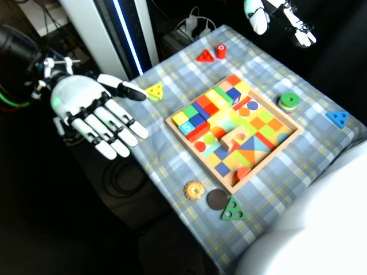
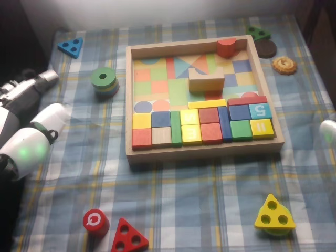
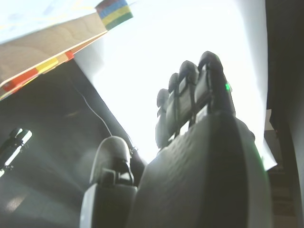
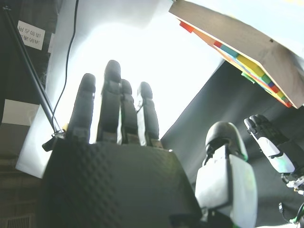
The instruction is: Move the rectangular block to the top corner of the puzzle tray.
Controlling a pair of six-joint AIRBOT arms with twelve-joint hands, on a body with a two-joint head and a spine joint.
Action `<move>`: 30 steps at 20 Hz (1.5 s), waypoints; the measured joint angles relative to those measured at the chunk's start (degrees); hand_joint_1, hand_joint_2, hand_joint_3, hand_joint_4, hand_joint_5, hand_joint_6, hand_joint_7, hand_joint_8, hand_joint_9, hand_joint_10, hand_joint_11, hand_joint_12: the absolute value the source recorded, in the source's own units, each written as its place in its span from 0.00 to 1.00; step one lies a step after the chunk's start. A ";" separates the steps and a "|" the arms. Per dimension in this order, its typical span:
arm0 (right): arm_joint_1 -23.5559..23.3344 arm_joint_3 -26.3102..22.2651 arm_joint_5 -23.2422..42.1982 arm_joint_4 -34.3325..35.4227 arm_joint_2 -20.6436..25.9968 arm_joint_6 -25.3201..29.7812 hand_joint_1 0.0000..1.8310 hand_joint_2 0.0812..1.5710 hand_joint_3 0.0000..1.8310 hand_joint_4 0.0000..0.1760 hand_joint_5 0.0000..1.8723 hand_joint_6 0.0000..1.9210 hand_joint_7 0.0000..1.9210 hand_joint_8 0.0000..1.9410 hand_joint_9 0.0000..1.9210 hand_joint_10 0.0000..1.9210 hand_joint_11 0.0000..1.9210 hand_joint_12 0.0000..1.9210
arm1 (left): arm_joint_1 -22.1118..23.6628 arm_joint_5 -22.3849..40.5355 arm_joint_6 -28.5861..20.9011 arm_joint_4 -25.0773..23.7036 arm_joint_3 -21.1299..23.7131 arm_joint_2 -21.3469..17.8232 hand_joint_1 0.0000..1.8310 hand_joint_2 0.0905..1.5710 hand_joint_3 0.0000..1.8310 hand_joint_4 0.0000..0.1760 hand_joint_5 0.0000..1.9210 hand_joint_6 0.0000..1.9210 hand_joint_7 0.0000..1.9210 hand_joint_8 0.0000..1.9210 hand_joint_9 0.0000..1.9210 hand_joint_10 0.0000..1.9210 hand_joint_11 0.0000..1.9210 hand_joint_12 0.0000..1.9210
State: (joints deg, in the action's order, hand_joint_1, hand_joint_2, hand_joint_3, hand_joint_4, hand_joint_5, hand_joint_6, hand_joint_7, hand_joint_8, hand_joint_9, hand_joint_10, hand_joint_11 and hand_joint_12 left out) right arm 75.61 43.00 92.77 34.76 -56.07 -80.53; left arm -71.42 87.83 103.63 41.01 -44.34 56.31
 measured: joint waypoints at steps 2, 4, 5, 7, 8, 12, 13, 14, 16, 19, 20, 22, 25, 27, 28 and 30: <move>0.00 0.00 0.00 0.04 0.00 0.00 0.00 0.78 0.01 0.09 0.11 0.00 0.09 0.00 0.03 0.01 0.00 0.00 | 0.00 0.02 0.00 -0.09 0.00 0.00 0.01 0.94 0.00 0.14 0.27 0.00 0.29 0.00 0.22 0.07 0.00 0.62; 0.00 0.00 0.00 0.02 0.00 0.00 0.00 0.79 0.01 0.14 0.11 0.00 0.09 0.00 0.03 0.01 0.00 0.00 | 0.00 0.02 0.00 -0.07 0.02 0.00 0.01 0.94 0.00 0.08 0.28 0.00 0.29 0.00 0.22 0.07 0.00 0.64; 0.00 0.00 0.00 0.02 0.00 0.00 0.02 0.79 0.01 0.15 0.11 0.00 0.09 0.00 0.04 0.01 0.00 0.00 | 0.00 0.02 0.00 -0.07 0.00 0.00 0.03 0.94 0.00 0.07 0.27 0.00 0.28 0.00 0.21 0.06 0.00 0.59; -0.02 0.00 0.00 -0.04 0.00 0.00 0.07 0.79 0.00 0.23 0.12 0.01 0.10 0.01 0.06 0.00 0.00 0.07 | 0.00 0.02 0.00 -0.09 0.02 0.00 0.12 0.91 0.00 0.10 0.30 0.01 0.32 0.01 0.25 0.07 0.00 0.67; -0.09 0.00 0.00 -0.04 0.02 0.00 0.23 0.79 0.01 0.00 0.22 0.00 0.22 0.00 0.18 0.04 0.00 0.43 | 0.00 0.04 0.00 -0.07 0.00 0.00 0.34 0.87 0.00 0.82 0.28 0.67 0.38 0.09 0.24 0.33 0.01 0.81; -0.24 0.11 0.07 -0.87 0.26 0.15 0.52 0.79 0.00 0.18 0.38 0.73 0.34 0.80 0.31 0.94 0.25 1.00 | 0.00 0.02 -0.02 -0.22 0.00 0.00 0.48 0.83 0.00 0.42 0.32 0.83 0.21 0.99 0.18 0.99 0.08 1.00; -0.24 0.11 -0.02 -0.85 0.28 0.17 0.51 0.80 0.00 0.22 0.37 0.77 0.34 0.94 0.35 0.99 0.32 1.00 | 0.00 0.02 -0.02 -0.13 0.00 0.00 0.50 0.83 0.00 0.16 0.32 0.83 0.25 1.00 0.23 1.00 0.15 1.00; -0.24 0.11 -0.04 -0.79 0.31 0.17 0.48 0.78 0.00 0.00 0.36 0.90 0.39 0.99 0.41 1.00 0.39 1.00 | 0.00 0.04 -0.02 -0.02 0.00 0.00 0.55 0.78 0.00 0.02 0.30 0.97 0.28 1.00 0.29 1.00 0.23 1.00; -0.24 0.11 0.00 -1.31 0.79 0.20 0.49 0.78 0.00 0.00 0.37 0.96 0.44 1.00 0.47 1.00 0.45 1.00 | 0.00 0.04 -0.02 -0.24 0.00 -0.04 0.60 0.76 0.00 0.00 0.32 1.00 0.33 1.00 0.37 1.00 0.35 1.00; -0.24 0.11 -0.09 -1.97 1.42 0.85 0.51 0.81 0.01 0.00 0.36 0.84 0.47 0.95 0.50 0.99 0.49 1.00 | 0.37 0.02 -0.02 -0.24 0.00 -0.07 0.63 0.75 0.00 0.06 0.33 1.00 0.34 1.00 0.42 1.00 0.43 1.00; -0.24 0.11 -0.04 -2.58 1.75 0.94 0.52 0.81 0.01 0.00 0.36 0.81 0.47 0.94 0.53 0.97 0.53 1.00 | 0.48 0.02 -0.02 -0.39 0.02 -0.11 0.63 0.75 0.00 0.04 0.33 1.00 0.33 1.00 0.41 1.00 0.43 1.00; -0.50 0.11 -0.42 -3.32 2.56 1.11 0.52 0.82 0.01 0.00 0.35 0.81 0.50 0.96 0.58 1.00 0.60 1.00 | 0.50 -0.04 -0.02 -0.63 0.02 -0.11 0.61 0.76 0.00 0.00 0.31 1.00 0.32 1.00 0.40 1.00 0.42 1.00; -1.90 0.46 -2.21 -5.88 3.69 1.22 0.52 0.81 0.00 0.00 0.39 0.98 0.55 0.98 0.64 1.00 0.66 1.00 | 0.55 -0.31 -0.04 -1.05 0.00 -0.11 0.55 0.80 0.04 0.00 0.33 0.83 0.30 1.00 0.38 1.00 0.40 1.00; -2.56 0.72 -2.91 -7.43 4.00 1.84 0.53 0.81 0.00 0.00 0.43 1.00 0.57 1.00 0.66 1.00 0.68 1.00 | 0.55 -0.55 -0.02 -1.18 0.00 -0.11 0.53 0.82 0.03 0.00 0.32 0.84 0.30 1.00 0.37 1.00 0.39 1.00; -2.56 1.05 -3.19 -8.02 4.09 3.41 0.54 0.81 0.00 0.00 0.45 1.00 0.58 1.00 0.67 1.00 0.69 1.00 | 0.55 -0.76 -0.02 -1.09 0.00 -0.11 0.52 0.83 0.02 0.00 0.31 0.85 0.31 1.00 0.37 1.00 0.40 1.00; -2.56 1.99 -3.89 -8.33 4.33 6.16 0.54 0.81 0.00 0.00 0.49 1.00 0.63 1.00 0.70 1.00 0.72 1.00 | 0.55 -0.98 -0.02 -1.07 0.00 -0.11 0.52 0.84 0.02 0.00 0.30 0.86 0.30 1.00 0.36 1.00 0.38 1.00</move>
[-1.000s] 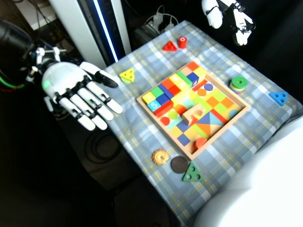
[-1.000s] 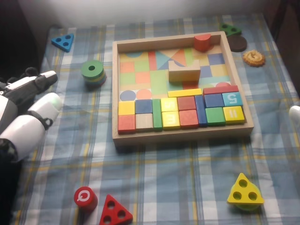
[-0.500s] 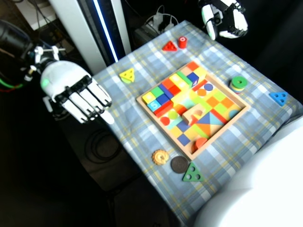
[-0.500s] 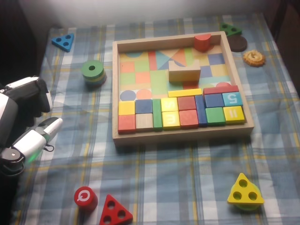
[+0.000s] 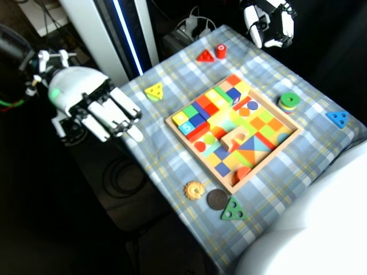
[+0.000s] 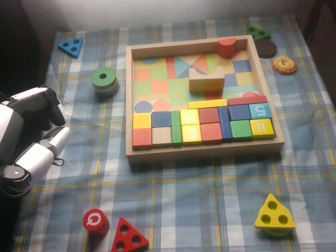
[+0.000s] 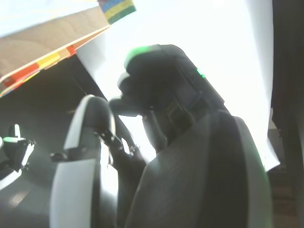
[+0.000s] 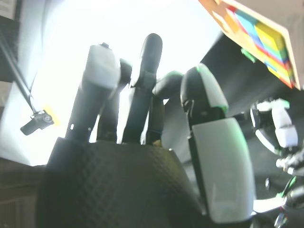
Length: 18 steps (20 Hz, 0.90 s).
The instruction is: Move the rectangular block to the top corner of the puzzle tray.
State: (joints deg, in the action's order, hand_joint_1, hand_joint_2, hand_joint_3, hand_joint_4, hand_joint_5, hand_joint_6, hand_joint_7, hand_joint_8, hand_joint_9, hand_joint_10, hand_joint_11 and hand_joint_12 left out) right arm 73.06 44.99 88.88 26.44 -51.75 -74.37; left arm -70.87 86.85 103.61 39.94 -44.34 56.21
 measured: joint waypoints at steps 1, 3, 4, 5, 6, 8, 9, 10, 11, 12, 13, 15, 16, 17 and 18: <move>-0.02 0.26 -0.09 -0.07 0.17 0.48 0.54 0.81 0.00 0.00 0.49 1.00 0.63 1.00 0.70 1.00 0.73 1.00 | -0.02 -0.02 0.00 0.00 0.00 0.00 0.52 0.84 0.02 0.00 0.31 0.86 0.30 1.00 0.34 1.00 0.36 1.00; -0.39 0.28 -0.50 -0.52 0.24 0.55 0.51 0.81 0.00 0.00 0.44 1.00 0.58 1.00 0.65 1.00 0.67 1.00 | 0.00 -0.04 0.00 0.00 0.00 0.00 0.51 0.84 0.01 0.00 0.31 0.86 0.30 1.00 0.34 1.00 0.35 1.00; -0.70 0.28 -1.11 -1.03 0.24 0.68 0.50 0.81 0.00 0.03 0.38 0.83 0.46 0.94 0.51 0.98 0.52 1.00 | 0.00 -0.07 -0.02 -0.07 0.00 0.00 0.51 0.84 0.01 0.00 0.31 0.86 0.29 1.00 0.33 1.00 0.35 1.00; -1.07 0.31 -1.53 -1.42 0.24 0.66 0.48 0.80 0.00 0.71 0.37 0.76 0.34 0.69 0.32 0.77 0.26 0.92 | 0.04 -0.04 0.00 -0.07 0.00 0.00 0.51 0.83 0.01 0.00 0.31 0.85 0.30 1.00 0.34 1.00 0.37 1.00; -1.40 0.39 -2.05 -1.95 0.24 0.68 0.37 0.76 0.00 0.00 0.33 0.41 0.32 0.45 0.26 0.54 0.13 0.83 | 0.04 -0.17 0.00 -0.02 0.00 0.00 0.51 0.83 0.01 0.00 0.32 0.84 0.30 1.00 0.35 1.00 0.38 1.00; -1.44 0.66 -2.80 -2.71 0.37 0.66 0.24 0.73 0.00 0.00 0.29 0.05 0.28 0.05 0.21 0.11 0.00 0.60 | 0.04 -0.26 0.00 0.02 0.00 0.00 0.51 0.83 0.01 0.00 0.32 0.84 0.30 1.00 0.35 1.00 0.36 1.00; -1.84 0.66 -3.37 -2.73 0.48 0.59 0.21 0.73 0.00 0.00 0.27 0.01 0.24 0.01 0.20 0.04 0.00 0.56 | 0.04 -0.26 0.00 0.00 0.00 0.00 0.51 0.83 0.00 0.00 0.32 0.84 0.30 1.00 0.35 1.00 0.37 1.00; -1.95 0.66 -3.50 -2.89 0.61 0.33 0.16 0.74 0.00 0.00 0.24 0.00 0.20 0.00 0.17 0.02 0.00 0.52 | 0.04 -0.28 -0.02 0.00 0.00 0.00 0.51 0.83 0.00 0.00 0.32 0.84 0.30 1.00 0.36 1.00 0.36 1.00; -2.25 0.63 -3.63 -3.21 0.74 -0.35 0.14 0.74 0.00 0.00 0.21 0.00 0.16 0.00 0.16 0.00 0.00 0.53 | 0.04 -0.26 0.00 -0.11 0.00 0.00 0.51 0.83 0.00 0.00 0.32 0.84 0.30 1.00 0.36 1.00 0.37 1.00; -2.73 0.61 -3.91 -3.63 0.85 -1.22 0.11 0.75 0.00 0.00 0.19 0.00 0.14 0.00 0.14 0.00 0.00 0.50 | 0.04 -0.31 0.00 -0.09 0.00 0.00 0.52 0.83 0.00 0.00 0.32 0.84 0.30 1.00 0.36 1.00 0.38 1.00; -3.08 0.37 -4.20 -3.69 0.92 -2.34 0.08 0.76 0.01 0.00 0.18 0.00 0.12 0.00 0.13 0.00 0.00 0.52 | 0.04 -0.28 0.00 0.02 0.00 0.00 0.57 0.83 0.03 0.12 0.30 0.86 0.31 0.89 0.36 1.00 0.37 1.00; -3.98 -0.57 -4.48 -4.15 1.01 -6.23 0.08 0.76 0.00 0.00 0.18 0.00 0.13 0.00 0.16 0.01 0.00 0.64 | 0.04 -0.35 0.00 0.04 0.00 0.00 0.58 0.83 0.03 0.23 0.31 0.86 0.31 0.86 0.35 1.00 0.37 1.00; -4.37 -1.11 -4.85 -4.28 1.07 -8.52 0.09 0.76 0.00 0.00 0.18 0.00 0.13 0.00 0.16 0.01 0.00 0.65 | 0.04 -0.35 -0.02 0.02 0.00 0.00 0.58 0.83 0.03 0.23 0.30 0.86 0.31 0.86 0.35 1.00 0.37 1.00; -4.37 -1.53 -4.90 -4.31 1.09 -10.08 0.10 0.76 0.00 0.00 0.19 0.00 0.14 0.00 0.23 0.02 0.03 0.68 | 0.04 -0.39 0.00 0.09 0.00 0.00 0.58 0.83 0.03 0.23 0.30 0.86 0.31 0.86 0.35 1.00 0.36 1.00; -4.37 -1.77 -5.05 -4.63 1.20 -10.84 0.11 0.78 0.00 0.00 0.20 0.00 0.17 0.00 0.34 0.18 0.05 0.74 | 0.04 -0.39 0.00 0.02 0.00 0.00 0.54 0.81 0.02 0.00 0.33 0.82 0.31 0.97 0.35 1.00 0.36 1.00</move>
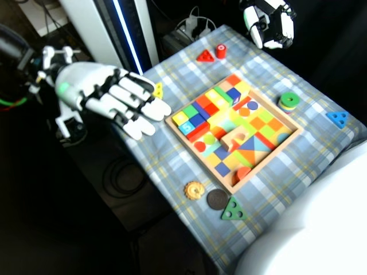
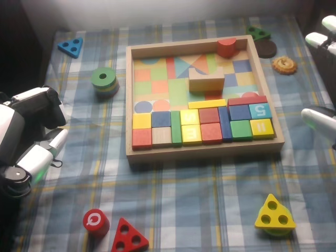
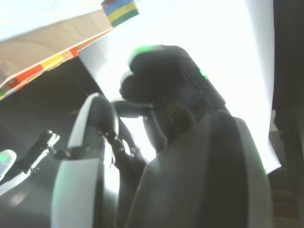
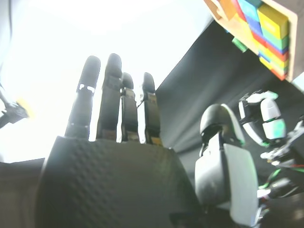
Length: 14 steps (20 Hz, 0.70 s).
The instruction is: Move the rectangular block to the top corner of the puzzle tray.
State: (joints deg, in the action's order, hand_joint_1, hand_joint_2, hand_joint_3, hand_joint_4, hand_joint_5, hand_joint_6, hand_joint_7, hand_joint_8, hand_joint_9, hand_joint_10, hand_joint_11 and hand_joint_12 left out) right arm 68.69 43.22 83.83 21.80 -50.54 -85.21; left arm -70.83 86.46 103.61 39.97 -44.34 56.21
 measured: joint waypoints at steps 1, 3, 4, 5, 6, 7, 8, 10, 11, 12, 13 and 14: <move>0.00 0.00 -0.20 -0.11 0.07 -0.02 0.11 0.79 0.00 0.00 0.20 0.00 0.19 0.00 0.39 0.43 0.01 0.79 | 0.00 -0.07 0.00 0.04 0.00 0.00 0.53 0.81 0.02 0.00 0.34 0.82 0.31 0.99 0.35 1.00 0.36 1.00; 0.00 0.00 -0.20 0.22 0.11 -0.04 0.14 0.79 0.00 0.00 0.21 0.00 0.24 0.01 0.39 0.75 0.06 0.91 | 0.00 -0.09 0.00 0.02 0.00 0.00 0.52 0.81 0.02 0.00 0.33 0.82 0.30 1.00 0.35 1.00 0.36 1.00; 0.00 0.00 -0.20 0.22 0.11 -0.07 0.17 0.81 0.00 0.00 0.23 0.00 0.32 0.25 0.42 0.93 0.26 0.98 | 0.00 -0.09 0.00 0.02 0.00 0.00 0.51 0.82 0.02 0.00 0.33 0.83 0.30 1.00 0.35 1.00 0.35 1.00; 0.00 0.00 -0.20 0.13 0.11 -0.07 0.17 0.82 0.00 0.00 0.24 0.00 0.29 0.20 0.26 0.58 0.17 0.93 | 0.00 -0.09 0.00 0.02 0.00 0.00 0.50 0.82 0.01 0.04 0.33 0.83 0.30 1.00 0.35 1.00 0.35 1.00; 0.00 0.00 -0.24 0.17 0.11 -0.09 0.18 0.82 0.00 0.00 0.24 0.00 0.33 0.12 0.28 0.46 0.15 0.88 | 0.00 -0.09 0.00 0.00 0.00 0.00 0.51 0.82 0.01 0.00 0.33 0.83 0.30 1.00 0.35 1.00 0.35 1.00; 0.00 0.00 -0.28 0.22 0.11 -0.09 0.18 0.83 0.00 0.00 0.24 0.00 0.34 0.05 0.29 0.37 0.17 0.86 | 0.00 -0.09 0.00 0.04 0.00 0.00 0.51 0.82 0.01 0.00 0.33 0.83 0.30 1.00 0.34 1.00 0.35 1.00; 0.00 0.00 -0.28 0.20 0.11 -0.09 0.19 0.84 0.00 0.00 0.25 0.00 0.36 0.02 0.31 0.33 0.18 0.84 | 0.00 -0.09 0.00 0.04 0.00 0.00 0.51 0.82 0.01 0.00 0.33 0.83 0.31 1.00 0.34 1.00 0.34 1.00; -0.17 0.02 -0.31 0.09 0.11 -0.09 0.20 0.86 0.00 0.00 0.23 0.00 0.34 0.00 0.30 0.20 0.14 0.82 | 0.00 -0.09 0.00 0.02 0.00 0.00 0.51 0.82 0.01 0.00 0.33 0.83 0.31 1.00 0.35 1.00 0.35 1.00; -0.81 0.02 -0.74 0.15 0.11 -0.11 0.21 0.86 0.00 0.00 0.23 0.00 0.34 0.00 0.31 0.18 0.15 0.79 | 0.00 -0.09 0.00 0.07 0.00 0.00 0.51 0.82 0.01 0.00 0.33 0.83 0.30 1.00 0.34 1.00 0.35 1.00; -1.49 0.31 -1.05 -0.31 0.11 -0.11 0.22 0.86 0.00 0.00 0.23 0.00 0.35 0.00 0.31 0.41 0.17 0.85 | 0.00 -0.11 0.00 0.07 0.00 0.00 0.52 0.82 0.01 0.00 0.33 0.83 0.30 1.00 0.35 1.00 0.35 1.00; -2.43 0.68 -1.51 -0.98 0.11 -0.13 0.24 0.85 0.00 0.00 0.25 0.01 0.37 0.00 0.34 0.66 0.23 0.91 | 0.00 -0.09 0.00 -0.11 0.00 0.00 0.52 0.82 0.01 0.00 0.33 0.82 0.30 1.00 0.34 1.00 0.35 1.00; -4.00 1.46 -2.78 -2.25 0.09 0.66 0.22 0.85 0.00 0.00 0.28 0.01 0.39 0.01 0.28 0.56 0.14 0.91 | 0.00 -0.15 0.00 -0.07 0.00 0.00 0.52 0.82 0.01 0.00 0.33 0.82 0.30 1.00 0.35 1.00 0.35 1.00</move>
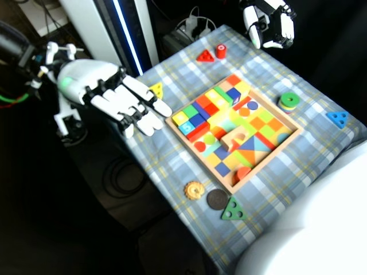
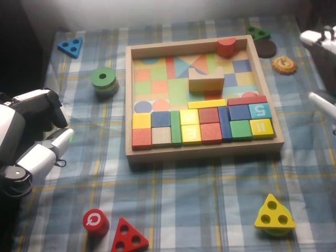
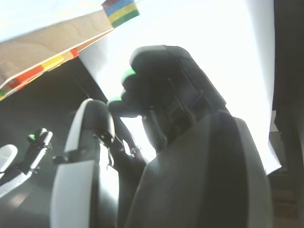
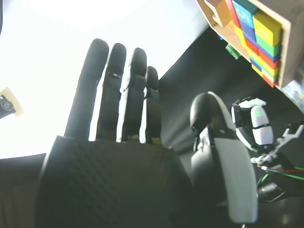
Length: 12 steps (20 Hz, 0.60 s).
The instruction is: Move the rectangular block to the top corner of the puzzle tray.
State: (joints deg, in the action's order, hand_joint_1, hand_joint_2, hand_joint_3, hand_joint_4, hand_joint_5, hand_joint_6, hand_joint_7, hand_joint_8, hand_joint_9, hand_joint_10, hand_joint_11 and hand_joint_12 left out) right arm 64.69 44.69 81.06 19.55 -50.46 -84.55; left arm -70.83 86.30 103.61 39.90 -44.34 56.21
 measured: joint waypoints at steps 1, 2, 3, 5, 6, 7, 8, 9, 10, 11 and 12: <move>-0.52 0.55 -0.70 -0.92 -0.04 0.85 0.19 0.82 0.00 0.00 0.28 0.00 0.39 0.00 0.36 0.40 0.22 0.80 | 0.00 -0.04 0.00 0.04 0.00 0.00 0.57 0.82 0.03 0.16 0.32 0.85 0.31 0.90 0.35 1.00 0.36 1.00; -1.07 1.09 -1.55 -1.42 -0.35 1.95 0.17 0.81 0.00 0.00 0.27 0.00 0.36 0.00 0.37 0.24 0.21 0.74 | 0.00 0.00 0.00 0.07 0.00 0.00 0.53 0.81 0.03 0.00 0.33 0.82 0.31 0.98 0.36 1.00 0.36 1.00; -1.79 2.16 -2.91 -1.95 -1.11 3.74 0.16 0.79 0.00 0.00 0.26 0.00 0.33 0.00 0.33 0.12 0.16 0.68 | 0.00 -0.15 0.00 0.17 0.00 0.00 0.53 0.80 0.03 0.00 0.34 0.81 0.31 1.00 0.36 1.00 0.36 1.00; -2.80 3.54 -5.99 -3.23 -2.03 6.64 0.11 0.75 0.00 0.00 0.23 0.00 0.28 0.00 0.27 0.02 0.02 0.65 | 0.02 -0.20 0.00 0.09 0.00 0.00 0.52 0.81 0.02 0.00 0.34 0.81 0.30 1.00 0.35 1.00 0.35 1.00; -3.39 3.91 -6.64 -3.93 -2.21 7.17 0.07 0.75 0.00 0.00 0.21 0.00 0.25 0.00 0.24 0.01 0.00 0.60 | 0.02 -0.20 0.00 0.11 0.00 0.00 0.52 0.81 0.02 0.00 0.34 0.81 0.30 1.00 0.35 1.00 0.34 1.00; -4.28 4.31 -7.21 -5.16 -2.32 7.72 0.06 0.75 0.00 0.00 0.20 0.00 0.23 0.00 0.23 0.00 0.00 0.60 | 0.02 -0.17 0.00 -0.02 0.00 0.00 0.52 0.81 0.02 0.00 0.34 0.81 0.30 1.00 0.34 1.00 0.33 1.00; -5.18 4.90 -7.78 -6.14 -2.58 8.09 0.10 0.75 0.00 0.00 0.21 0.00 0.23 0.00 0.24 0.00 0.01 0.61 | 0.02 -0.24 0.00 0.13 0.00 0.00 0.51 0.81 0.01 0.00 0.34 0.81 0.30 1.00 0.34 1.00 0.33 1.00; -6.19 5.64 -8.37 -7.17 -3.06 8.28 0.16 0.76 0.00 0.00 0.23 0.00 0.27 0.01 0.31 0.02 0.10 0.62 | 0.02 -0.24 0.00 0.07 0.00 0.00 0.52 0.81 0.01 0.00 0.34 0.81 0.31 1.00 0.35 1.00 0.34 1.00; -6.95 6.38 -9.16 -7.82 -3.63 8.66 0.18 0.76 0.00 0.00 0.24 0.00 0.32 0.01 0.39 0.05 0.18 0.64 | 0.02 -0.26 0.00 0.09 0.00 0.00 0.52 0.81 0.01 0.00 0.34 0.81 0.31 1.00 0.34 1.00 0.34 1.00; -8.07 7.63 -11.63 -8.74 -4.57 9.75 0.27 0.77 0.00 0.00 0.29 0.00 0.46 0.02 0.39 0.58 0.30 0.90 | 0.02 -0.26 0.00 0.11 0.00 0.00 0.52 0.82 0.01 0.00 0.34 0.82 0.30 1.00 0.33 1.00 0.33 1.00; -8.13 7.82 -12.13 -8.90 -4.74 9.86 0.27 0.77 0.00 0.00 0.29 0.00 0.46 0.02 0.39 0.58 0.30 0.90 | 0.02 -0.28 0.00 0.11 0.00 0.00 0.52 0.82 0.01 0.00 0.34 0.82 0.30 1.00 0.33 1.00 0.33 1.00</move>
State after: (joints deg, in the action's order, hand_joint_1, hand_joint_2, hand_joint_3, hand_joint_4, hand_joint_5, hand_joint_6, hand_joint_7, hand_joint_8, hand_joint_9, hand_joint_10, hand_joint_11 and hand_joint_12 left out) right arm 56.55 52.51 68.93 10.66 -55.20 -74.70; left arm -70.81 86.02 103.61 40.01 -44.34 56.21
